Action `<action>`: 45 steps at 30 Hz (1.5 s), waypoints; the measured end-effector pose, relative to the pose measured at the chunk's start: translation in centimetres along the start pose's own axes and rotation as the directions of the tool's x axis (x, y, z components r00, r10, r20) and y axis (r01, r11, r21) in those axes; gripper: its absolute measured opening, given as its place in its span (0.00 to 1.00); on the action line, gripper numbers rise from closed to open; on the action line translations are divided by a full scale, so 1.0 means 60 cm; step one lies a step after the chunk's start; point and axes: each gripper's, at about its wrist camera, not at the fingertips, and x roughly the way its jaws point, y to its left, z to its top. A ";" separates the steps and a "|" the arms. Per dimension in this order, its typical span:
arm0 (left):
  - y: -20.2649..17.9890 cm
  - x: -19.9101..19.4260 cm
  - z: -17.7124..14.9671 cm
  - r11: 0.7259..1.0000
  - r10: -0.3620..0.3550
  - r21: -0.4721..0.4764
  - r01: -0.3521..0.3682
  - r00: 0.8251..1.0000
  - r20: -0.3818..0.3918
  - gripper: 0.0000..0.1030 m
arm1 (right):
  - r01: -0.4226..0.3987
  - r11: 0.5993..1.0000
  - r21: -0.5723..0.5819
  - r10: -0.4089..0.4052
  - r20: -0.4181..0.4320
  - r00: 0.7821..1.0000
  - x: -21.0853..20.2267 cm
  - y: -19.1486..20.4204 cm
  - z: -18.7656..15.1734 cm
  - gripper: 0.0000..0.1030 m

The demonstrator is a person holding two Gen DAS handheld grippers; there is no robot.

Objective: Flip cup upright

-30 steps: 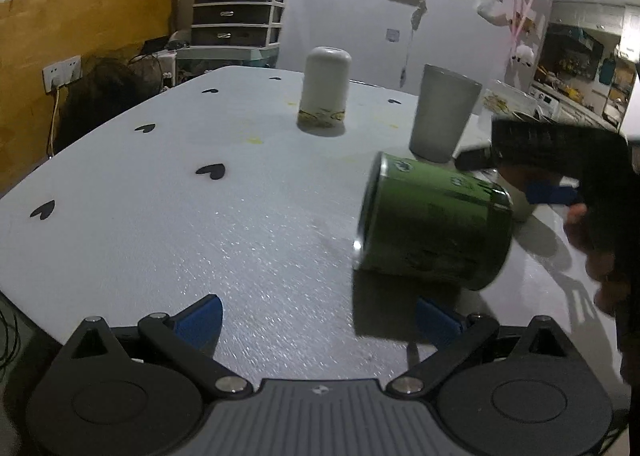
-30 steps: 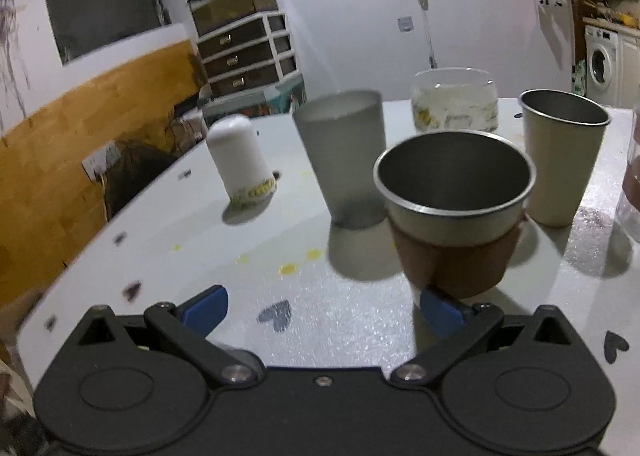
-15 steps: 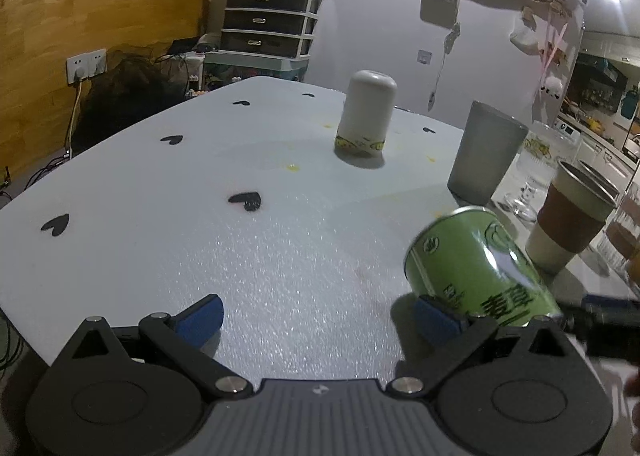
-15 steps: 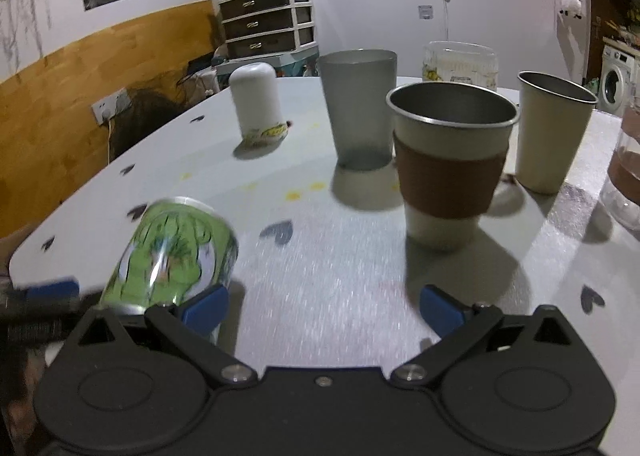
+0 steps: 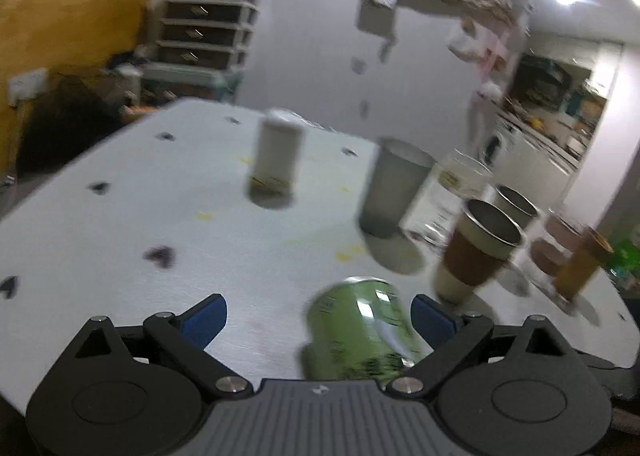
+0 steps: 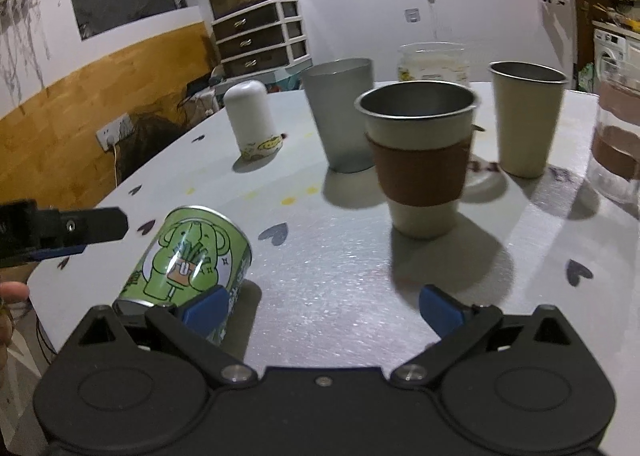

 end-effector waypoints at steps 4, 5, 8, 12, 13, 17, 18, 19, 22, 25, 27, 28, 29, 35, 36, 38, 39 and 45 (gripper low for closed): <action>-0.036 0.048 -0.001 1.000 -0.031 -0.009 0.030 0.991 -0.132 0.82 | 0.011 0.999 0.043 -0.012 0.032 0.999 -0.021 -0.025 -0.004 1.00; -0.043 0.057 -0.003 1.000 -0.025 -0.007 0.024 0.989 -0.145 0.80 | 0.018 0.998 0.052 -0.020 0.041 0.999 -0.026 -0.032 -0.006 1.00; -0.059 0.082 -0.009 1.000 -0.019 -0.010 0.018 0.984 -0.179 0.74 | 0.034 0.995 0.089 -0.039 0.053 0.998 -0.040 -0.056 -0.014 1.00; -0.067 0.086 -0.018 1.000 -0.014 0.002 0.014 0.986 -0.168 0.73 | 0.048 0.989 0.143 -0.057 0.057 0.997 -0.051 -0.089 -0.022 1.00; -0.069 0.085 -0.019 1.000 -0.014 0.011 0.016 0.986 -0.165 0.73 | 0.047 0.987 0.153 -0.057 0.059 0.997 -0.053 -0.094 -0.022 1.00; -0.077 0.073 -0.025 0.994 -0.041 0.089 0.057 0.983 -0.177 0.73 | -0.012 0.978 0.208 -0.003 0.068 0.998 -0.057 -0.110 -0.009 1.00; -0.081 0.070 -0.028 0.991 -0.049 0.111 0.071 0.982 -0.182 0.73 | -0.038 0.974 0.223 0.024 0.066 0.998 -0.057 -0.111 -0.003 1.00; -0.085 0.066 -0.032 0.987 -0.059 0.135 0.085 0.981 -0.187 0.73 | -0.063 0.969 0.237 0.051 0.060 0.997 -0.056 -0.110 0.002 1.00; -0.098 0.058 -0.043 0.973 -0.076 0.199 0.116 0.978 -0.196 0.73 | -0.158 0.941 0.298 0.162 0.012 0.987 -0.038 -0.105 0.014 1.00; -0.107 0.050 -0.054 0.962 -0.084 0.239 0.131 0.977 -0.197 0.73 | -0.220 0.900 0.376 0.260 -0.057 0.964 -0.007 -0.097 0.021 1.00; -0.109 0.045 -0.059 0.957 -0.092 0.255 0.141 0.976 -0.195 0.73 | -0.233 0.884 0.406 0.294 -0.093 0.951 0.015 -0.088 0.023 1.00; -0.109 0.043 -0.062 0.954 -0.096 0.262 0.145 0.976 -0.194 0.73 | -0.237 0.877 0.419 0.308 -0.109 0.945 0.025 -0.084 0.021 1.00; -0.110 0.041 -0.064 0.952 -0.099 0.267 0.149 0.977 -0.192 0.73 | -0.245 0.865 0.437 0.327 -0.123 0.937 0.036 -0.081 0.020 0.99; -0.102 0.030 -0.076 0.937 -0.140 0.298 0.183 0.977 -0.159 0.73 | -0.313 0.812 0.493 0.447 -0.181 0.876 0.083 -0.057 0.015 0.77; -0.098 0.026 -0.079 0.934 -0.153 0.301 0.191 0.977 -0.146 0.73 | -0.312 0.828 0.466 0.434 -0.178 0.883 0.080 -0.049 0.017 0.76; -0.095 0.017 -0.085 0.924 -0.174 0.325 0.200 0.979 -0.107 0.73 | -0.318 0.855 0.410 0.413 -0.168 0.895 0.066 -0.034 0.024 0.76; -0.094 0.012 -0.090 0.919 -0.185 0.338 0.202 0.979 -0.081 0.73 | -0.318 0.877 0.361 0.394 -0.158 0.905 0.056 -0.023 0.028 0.76; -0.093 -0.008 -0.130 0.877 -0.242 0.442 0.188 0.968 0.069 0.73 | -0.221 0.975 -0.016 0.219 -0.070 0.973 -0.011 0.060 0.038 0.76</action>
